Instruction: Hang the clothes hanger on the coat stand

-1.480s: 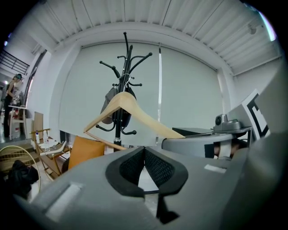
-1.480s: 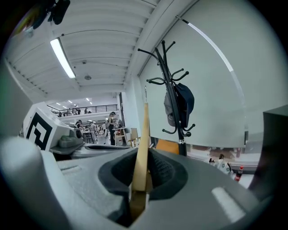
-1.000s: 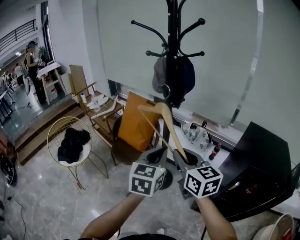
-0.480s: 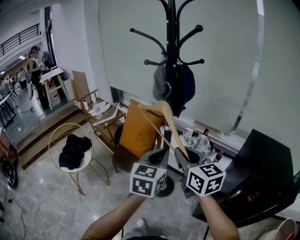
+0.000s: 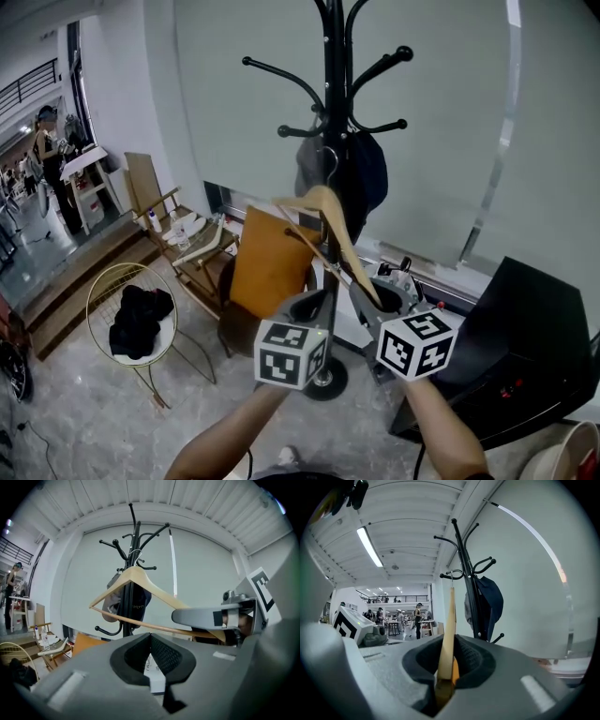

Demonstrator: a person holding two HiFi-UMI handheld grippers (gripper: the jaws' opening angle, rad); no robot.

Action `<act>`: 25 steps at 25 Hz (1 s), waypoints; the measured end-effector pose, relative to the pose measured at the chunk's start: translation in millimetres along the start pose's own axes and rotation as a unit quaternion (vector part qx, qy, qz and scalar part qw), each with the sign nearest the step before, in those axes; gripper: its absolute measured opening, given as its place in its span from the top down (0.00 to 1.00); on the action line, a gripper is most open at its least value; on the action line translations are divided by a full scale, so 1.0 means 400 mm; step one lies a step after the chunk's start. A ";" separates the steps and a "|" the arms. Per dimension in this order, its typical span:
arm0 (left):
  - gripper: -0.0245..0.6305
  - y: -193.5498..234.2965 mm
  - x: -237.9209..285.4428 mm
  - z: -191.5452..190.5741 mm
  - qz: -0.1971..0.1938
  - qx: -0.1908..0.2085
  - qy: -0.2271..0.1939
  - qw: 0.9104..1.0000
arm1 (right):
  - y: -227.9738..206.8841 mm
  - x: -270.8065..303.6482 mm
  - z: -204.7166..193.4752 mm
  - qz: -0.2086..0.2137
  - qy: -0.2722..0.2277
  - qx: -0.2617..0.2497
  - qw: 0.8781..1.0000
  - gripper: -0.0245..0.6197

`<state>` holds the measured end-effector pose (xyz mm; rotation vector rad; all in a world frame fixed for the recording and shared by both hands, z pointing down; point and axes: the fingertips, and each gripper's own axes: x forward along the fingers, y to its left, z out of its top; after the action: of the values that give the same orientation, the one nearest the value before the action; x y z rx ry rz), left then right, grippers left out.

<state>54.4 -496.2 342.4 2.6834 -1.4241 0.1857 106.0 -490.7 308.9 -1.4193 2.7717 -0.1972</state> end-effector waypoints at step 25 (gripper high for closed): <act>0.96 0.076 0.059 0.010 -0.014 0.005 0.001 1.000 | -0.056 0.153 0.088 -0.026 -0.003 -0.031 0.999 0.88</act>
<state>42.4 -532.9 342.8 2.7089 -1.3882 0.1939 90.9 -556.7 279.1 -1.5059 2.7611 -0.1085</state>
